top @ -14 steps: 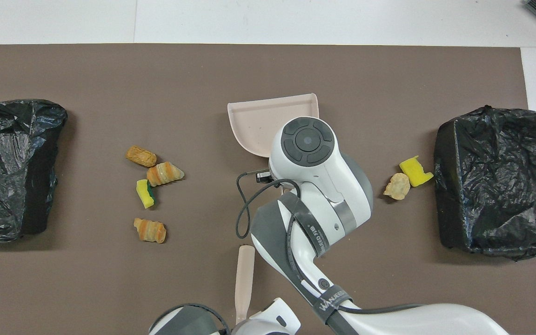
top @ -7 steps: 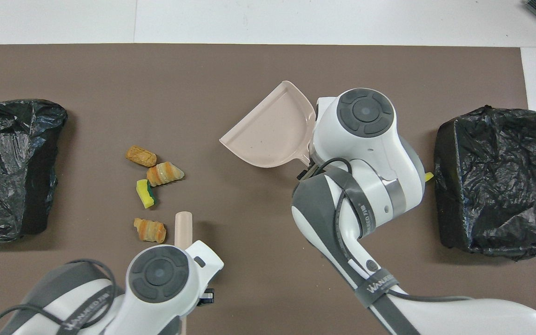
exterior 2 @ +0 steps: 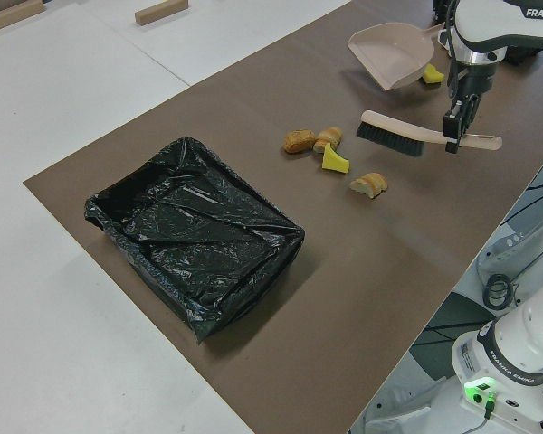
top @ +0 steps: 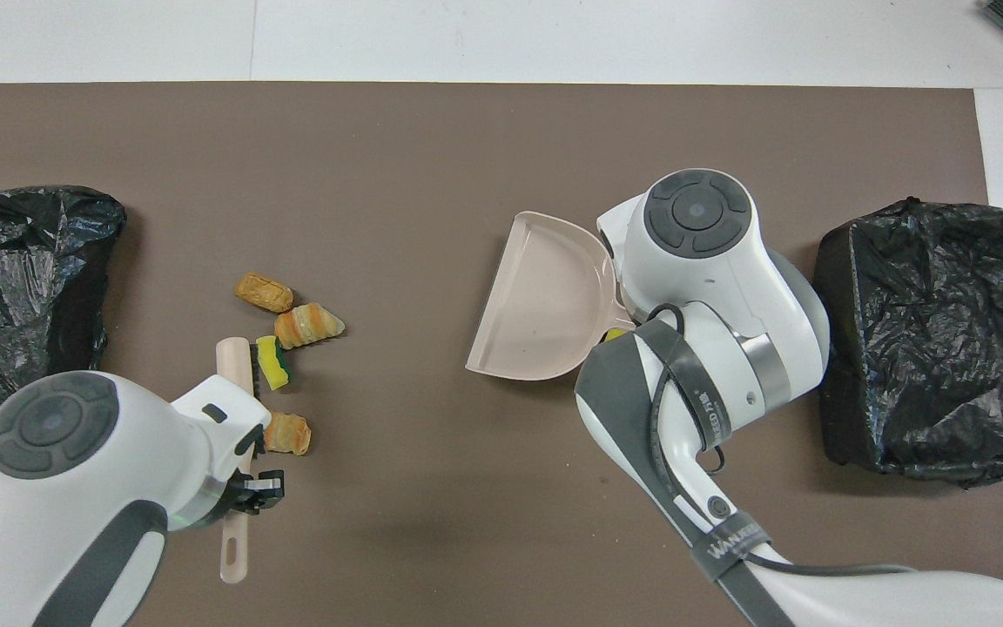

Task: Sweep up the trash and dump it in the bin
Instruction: 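Grasp the dustpan with the right gripper while the left gripper grasps the brush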

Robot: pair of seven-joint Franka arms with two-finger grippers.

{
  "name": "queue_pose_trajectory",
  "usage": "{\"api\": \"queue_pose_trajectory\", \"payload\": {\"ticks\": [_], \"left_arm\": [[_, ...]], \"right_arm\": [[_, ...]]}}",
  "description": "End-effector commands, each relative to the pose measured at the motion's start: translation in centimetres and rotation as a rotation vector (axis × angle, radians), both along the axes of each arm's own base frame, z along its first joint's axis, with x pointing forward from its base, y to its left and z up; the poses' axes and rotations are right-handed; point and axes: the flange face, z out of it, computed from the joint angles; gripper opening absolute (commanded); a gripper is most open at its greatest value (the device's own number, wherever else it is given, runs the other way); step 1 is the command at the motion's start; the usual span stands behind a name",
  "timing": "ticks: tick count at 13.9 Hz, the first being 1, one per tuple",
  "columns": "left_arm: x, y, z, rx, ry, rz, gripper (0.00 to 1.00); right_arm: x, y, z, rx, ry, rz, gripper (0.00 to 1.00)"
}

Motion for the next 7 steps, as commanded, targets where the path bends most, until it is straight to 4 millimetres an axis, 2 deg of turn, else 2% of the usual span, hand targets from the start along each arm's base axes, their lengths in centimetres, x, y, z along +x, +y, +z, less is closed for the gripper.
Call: {"api": "queue_pose_trajectory", "payload": {"ticks": [1, 3, 4, 5, 7], "left_arm": [[3.7, 5.1, -0.4, -0.038, -0.070, 0.006, 0.00], [5.6, 8.9, -1.0, -0.066, -0.119, -0.010, 0.00], [5.9, 10.1, -1.1, -0.070, -0.133, -0.007, 0.00], [6.2, 10.8, -1.3, -0.075, -0.136, -0.017, 0.00], [7.1, 11.3, -3.6, -0.078, -0.129, -0.019, 0.00]], "right_arm": [[-2.7, 0.0, -0.8, -0.048, -0.013, 0.144, 0.00], [-3.8, 1.8, -2.8, -0.042, -0.028, 0.198, 0.00], [-4.3, 2.7, -3.8, -0.043, -0.034, 0.225, 0.00], [-4.4, 3.1, -4.4, -0.047, -0.041, 0.241, 0.00], [-4.3, 3.5, -5.0, -0.049, -0.050, 0.257, 0.00]]}}
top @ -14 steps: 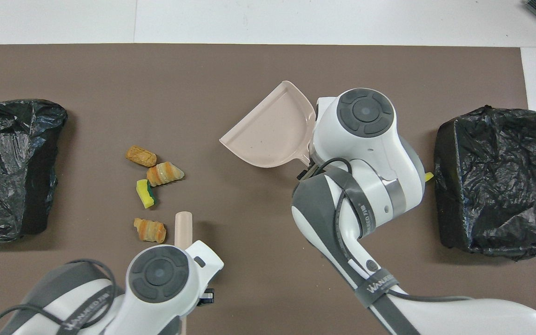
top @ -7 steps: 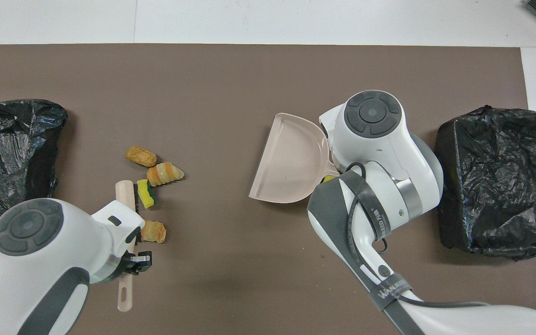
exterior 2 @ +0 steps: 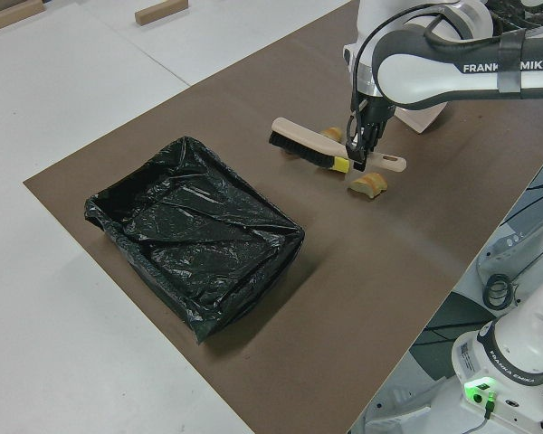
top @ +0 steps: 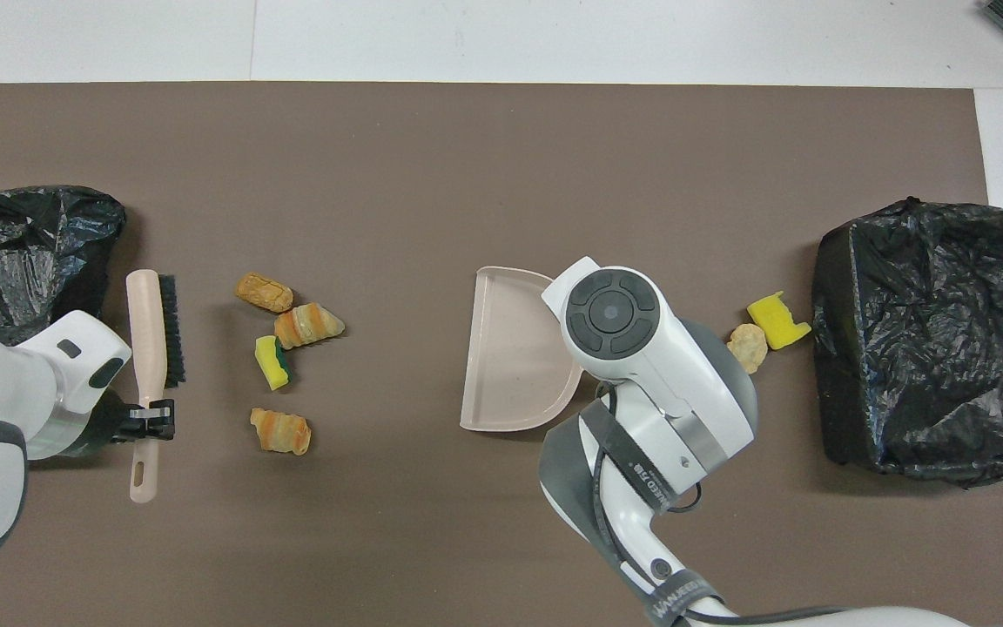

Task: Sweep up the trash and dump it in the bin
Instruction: 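Sweep scraps into the dustpan with the brush in the left gripper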

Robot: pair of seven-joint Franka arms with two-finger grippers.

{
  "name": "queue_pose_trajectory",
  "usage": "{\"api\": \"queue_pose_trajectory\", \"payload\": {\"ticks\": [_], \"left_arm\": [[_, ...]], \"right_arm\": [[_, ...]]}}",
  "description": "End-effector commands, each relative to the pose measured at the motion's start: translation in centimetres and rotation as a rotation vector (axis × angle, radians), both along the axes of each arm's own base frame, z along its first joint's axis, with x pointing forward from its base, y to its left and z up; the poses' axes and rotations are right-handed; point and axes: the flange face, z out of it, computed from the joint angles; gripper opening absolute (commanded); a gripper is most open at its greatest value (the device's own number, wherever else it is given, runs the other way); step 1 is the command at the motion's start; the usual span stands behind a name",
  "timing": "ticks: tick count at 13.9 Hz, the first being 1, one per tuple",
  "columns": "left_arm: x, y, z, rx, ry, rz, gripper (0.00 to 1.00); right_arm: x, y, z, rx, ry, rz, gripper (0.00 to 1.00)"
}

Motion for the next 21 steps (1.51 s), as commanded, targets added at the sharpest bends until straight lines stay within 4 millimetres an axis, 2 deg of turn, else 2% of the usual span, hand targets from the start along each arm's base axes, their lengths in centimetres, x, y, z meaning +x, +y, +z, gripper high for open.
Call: {"api": "queue_pose_trajectory", "payload": {"ticks": [1, 2, 3, 5, 8, 9, 11, 16, 19, 20, 21], "left_arm": [[1.3, -0.7, -2.8, 0.007, -0.008, -0.032, 0.00], [1.7, -1.2, -4.7, 0.006, 0.003, -0.041, 0.00], [1.7, -2.9, -5.7, 0.004, 0.000, -0.076, 0.00], [1.7, -3.7, -5.9, 0.004, -0.008, -0.091, 0.00], [1.4, -6.8, -7.7, 0.009, 0.001, -0.103, 0.00], [1.1, -8.5, -8.4, 0.015, 0.004, -0.093, 0.00], [1.0, -9.9, -8.7, 0.014, -0.005, -0.090, 0.00], [-1.5, -17.5, -8.1, 0.003, -0.029, -0.140, 0.00], [-3.2, -21.0, -7.8, -0.042, -0.030, -0.177, 0.00], [-3.7, -21.9, -7.9, -0.062, -0.019, -0.171, 0.00], [-4.7, -24.2, -8.7, -0.084, -0.004, -0.174, 0.00]], "right_arm": [[-0.1, 0.0, -0.5, -0.007, -0.020, 0.065, 0.00], [-0.1, 0.2, -0.4, -0.003, -0.022, 0.084, 0.00], [-0.1, 0.1, -0.5, -0.004, -0.022, 0.087, 0.00], [0.0, 0.4, -0.7, 0.002, -0.030, 0.095, 0.00], [0.1, 0.7, -1.1, 0.007, -0.033, 0.103, 0.00], [-0.2, 1.4, -1.4, 0.009, -0.034, 0.115, 0.00], [-0.3, 2.0, -1.8, 0.012, -0.039, 0.116, 0.00], [-0.2, 2.1, -1.9, 0.018, -0.043, 0.113, 0.00], [-0.5, 3.1, -2.6, 0.022, -0.050, 0.107, 0.00], [-0.6, 3.4, -3.1, 0.022, -0.050, 0.098, 0.00], [-0.6, 3.6, -3.4, 0.028, -0.058, 0.090, 0.00]]}}
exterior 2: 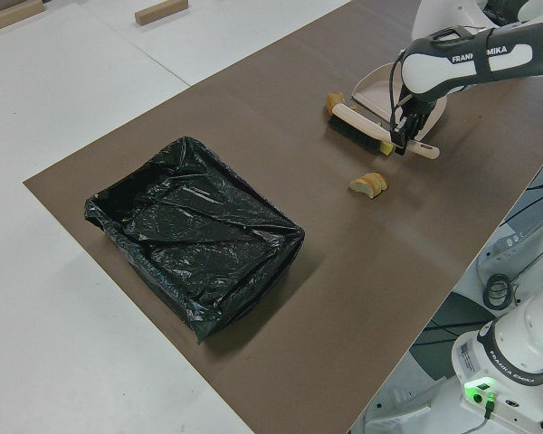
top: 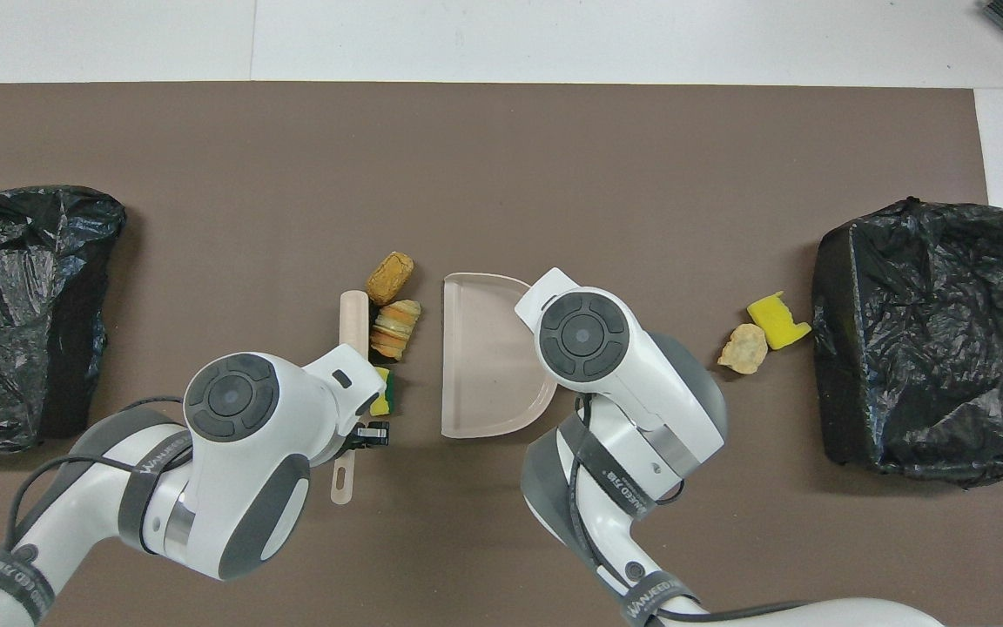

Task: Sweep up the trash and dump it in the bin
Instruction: 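Sweep scraps into the dustpan with the brush in the left gripper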

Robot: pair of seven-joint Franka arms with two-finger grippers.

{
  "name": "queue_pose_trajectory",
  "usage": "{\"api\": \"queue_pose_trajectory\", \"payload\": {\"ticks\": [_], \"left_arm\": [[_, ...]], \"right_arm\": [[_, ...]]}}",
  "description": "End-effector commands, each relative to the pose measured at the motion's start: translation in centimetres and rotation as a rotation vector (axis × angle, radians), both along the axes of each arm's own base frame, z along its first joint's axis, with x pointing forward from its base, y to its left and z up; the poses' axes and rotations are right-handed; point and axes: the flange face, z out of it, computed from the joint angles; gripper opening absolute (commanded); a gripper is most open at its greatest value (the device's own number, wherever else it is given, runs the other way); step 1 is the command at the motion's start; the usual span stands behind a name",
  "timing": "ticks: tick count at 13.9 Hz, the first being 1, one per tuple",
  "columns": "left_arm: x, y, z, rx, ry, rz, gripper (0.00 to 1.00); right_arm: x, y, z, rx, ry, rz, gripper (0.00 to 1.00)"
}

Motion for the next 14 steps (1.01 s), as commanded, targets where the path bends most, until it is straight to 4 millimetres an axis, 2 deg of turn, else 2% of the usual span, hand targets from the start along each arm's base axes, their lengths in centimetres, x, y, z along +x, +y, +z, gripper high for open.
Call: {"api": "queue_pose_trajectory", "payload": {"ticks": [1, 3, 5, 8, 11, 14], "left_arm": [[-1.7, -4.1, -1.1, -0.052, -0.010, 0.019, 0.00], [-2.6, -6.1, -0.7, -0.066, -0.022, 0.003, 0.00], [-3.7, -8.1, -0.1, -0.079, -0.025, -0.021, 0.00], [-3.2, -9.1, 1.4, -0.095, -0.014, -0.016, 0.00], [-2.8, -7.8, 4.3, -0.056, 0.076, -0.011, 0.00], [-1.3, -3.5, 5.9, -0.024, 0.114, 0.036, 0.00]], "right_arm": [[-0.3, 1.1, -1.8, 0.005, -0.018, -0.008, 0.00], [-0.7, 2.1, -2.0, 0.011, -0.026, -0.005, 0.00], [-0.6, 2.3, -2.3, 0.013, -0.028, -0.013, 0.00], [-0.6, 2.3, -2.3, 0.012, -0.028, -0.015, 0.00], [-0.7, 2.3, -2.4, 0.010, -0.025, -0.015, 0.00], [-0.7, 2.1, -2.5, 0.004, -0.019, -0.018, 0.00]]}}
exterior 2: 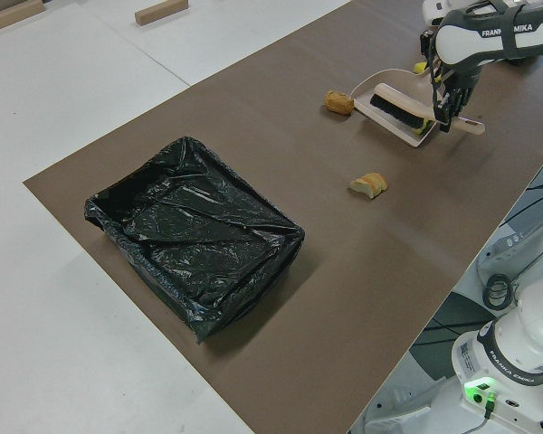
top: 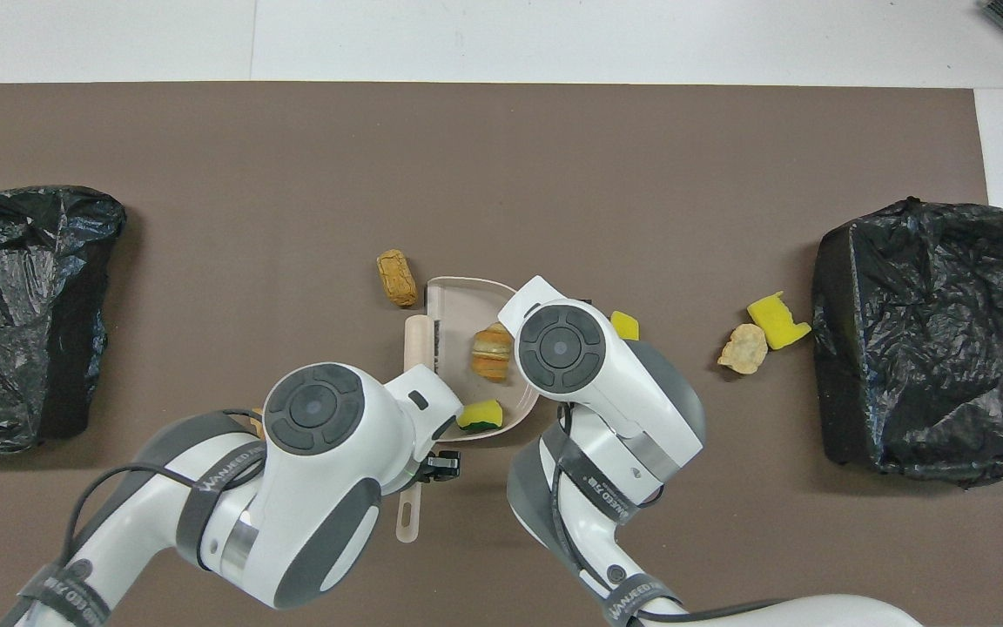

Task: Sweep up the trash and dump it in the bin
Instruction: 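Sweep scraps into the dustpan with the brush in the left gripper, then sweep more scraps toward the dustpan with the left gripper's brush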

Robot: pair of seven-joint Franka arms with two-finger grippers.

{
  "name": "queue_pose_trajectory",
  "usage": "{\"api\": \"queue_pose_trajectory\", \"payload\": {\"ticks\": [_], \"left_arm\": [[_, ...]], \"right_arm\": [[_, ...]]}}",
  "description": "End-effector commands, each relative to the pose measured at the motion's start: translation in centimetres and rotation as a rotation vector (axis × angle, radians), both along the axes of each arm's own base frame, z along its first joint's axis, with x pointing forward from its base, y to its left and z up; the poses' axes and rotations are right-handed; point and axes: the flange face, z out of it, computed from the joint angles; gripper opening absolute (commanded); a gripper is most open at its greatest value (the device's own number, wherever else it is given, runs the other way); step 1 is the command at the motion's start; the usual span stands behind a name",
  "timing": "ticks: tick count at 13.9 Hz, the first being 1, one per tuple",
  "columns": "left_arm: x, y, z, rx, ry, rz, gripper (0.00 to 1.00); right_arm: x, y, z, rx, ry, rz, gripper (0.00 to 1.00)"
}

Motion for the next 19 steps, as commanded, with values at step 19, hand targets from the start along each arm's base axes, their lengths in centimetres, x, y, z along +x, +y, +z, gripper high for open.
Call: {"api": "queue_pose_trajectory", "payload": {"ticks": [19], "left_arm": [[-3.1, 13.2, -2.2, 0.187, 0.116, 0.489, 0.00]], "right_arm": [[-0.2, 0.0, -1.2, -0.068, 0.008, 0.020, 0.00]]}}
